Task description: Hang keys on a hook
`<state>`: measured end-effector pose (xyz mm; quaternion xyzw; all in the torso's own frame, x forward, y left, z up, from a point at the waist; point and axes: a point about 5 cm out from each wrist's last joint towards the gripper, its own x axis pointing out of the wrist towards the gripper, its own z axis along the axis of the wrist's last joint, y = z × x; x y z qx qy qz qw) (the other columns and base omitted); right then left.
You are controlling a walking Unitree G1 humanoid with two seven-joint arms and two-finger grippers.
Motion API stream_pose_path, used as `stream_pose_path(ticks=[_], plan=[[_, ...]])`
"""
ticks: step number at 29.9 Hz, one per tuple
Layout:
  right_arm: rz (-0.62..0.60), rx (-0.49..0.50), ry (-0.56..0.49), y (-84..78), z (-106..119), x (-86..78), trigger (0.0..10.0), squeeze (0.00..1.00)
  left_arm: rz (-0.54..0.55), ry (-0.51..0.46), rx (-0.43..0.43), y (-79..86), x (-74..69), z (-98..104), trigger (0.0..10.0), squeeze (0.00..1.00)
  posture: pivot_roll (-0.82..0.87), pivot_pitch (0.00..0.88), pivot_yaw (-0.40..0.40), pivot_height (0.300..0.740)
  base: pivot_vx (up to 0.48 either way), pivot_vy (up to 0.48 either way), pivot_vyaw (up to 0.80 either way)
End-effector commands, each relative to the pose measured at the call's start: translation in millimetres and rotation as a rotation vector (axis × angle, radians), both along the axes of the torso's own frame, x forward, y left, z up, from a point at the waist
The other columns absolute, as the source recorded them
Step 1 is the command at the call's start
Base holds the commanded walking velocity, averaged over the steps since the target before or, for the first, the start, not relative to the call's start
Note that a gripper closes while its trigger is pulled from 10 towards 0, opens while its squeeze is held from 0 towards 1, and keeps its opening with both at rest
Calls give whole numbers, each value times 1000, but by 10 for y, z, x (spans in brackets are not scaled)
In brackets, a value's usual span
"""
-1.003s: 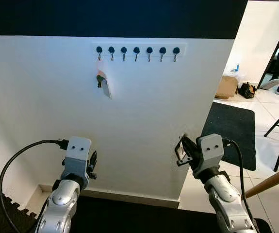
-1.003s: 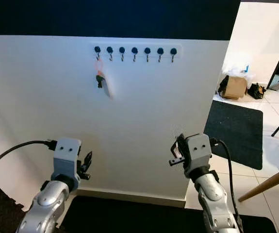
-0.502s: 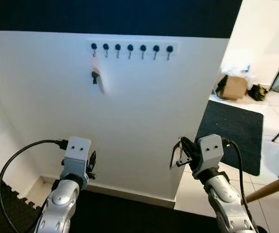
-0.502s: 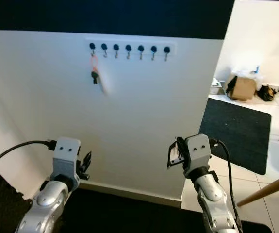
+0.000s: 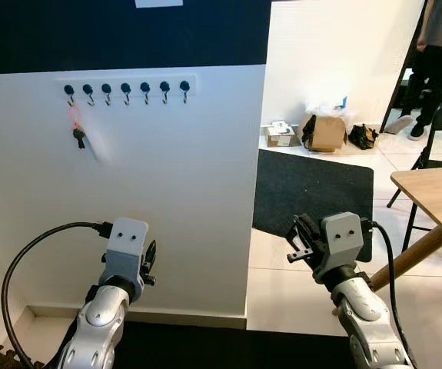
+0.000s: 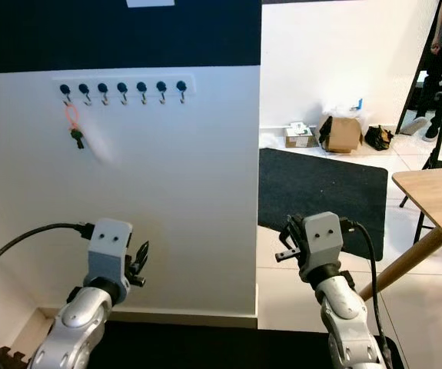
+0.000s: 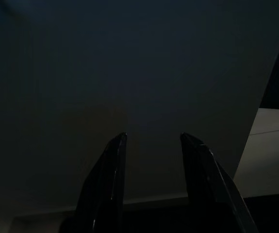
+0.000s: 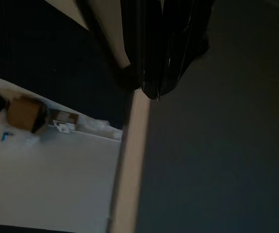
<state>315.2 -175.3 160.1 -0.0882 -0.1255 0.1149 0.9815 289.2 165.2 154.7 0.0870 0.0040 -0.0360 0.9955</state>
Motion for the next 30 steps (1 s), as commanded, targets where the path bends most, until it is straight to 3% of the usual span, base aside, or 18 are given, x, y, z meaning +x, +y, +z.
stream_pose_path(ticks=[1, 16, 22, 25, 26, 30], plan=[[16, -1, 7, 43, -15, -7, 10000, 0, 17, -1, 19, 38, -13, -8, 10000, 0, 36, 121, 55, 740, 0, 0, 0], [29, 16, 10, 110, -35, -27, 10000, 0, 36, -7, 41, 64, -11, -7, 10000, 0, 42, 134, 61, 740, 0, 0, 0], [-90, 153, 68, 44, -171, -4, 10000, 0, 44, 8, 36, 19, 24, -73, 10000, 0, 44, 136, 61, 740, 0, 0, 0], [-138, 128, 101, 7, -251, 8, 10000, 0, 57, 47, 43, 4, 25, -148, 10000, 0, 44, 136, 61, 740, 0, 0, 0], [-158, 62, 137, 12, -355, 1, 10000, 0, 69, 111, 62, -3, 8, -270, 10000, 0, 44, 137, 62, 740, 0, 0, 0], [-163, 30, 156, 27, -421, -11, 10000, 0, 77, 142, 73, -8, -10, -332, 10000, 0, 46, 140, 63, 740, 0, 0, 0]])
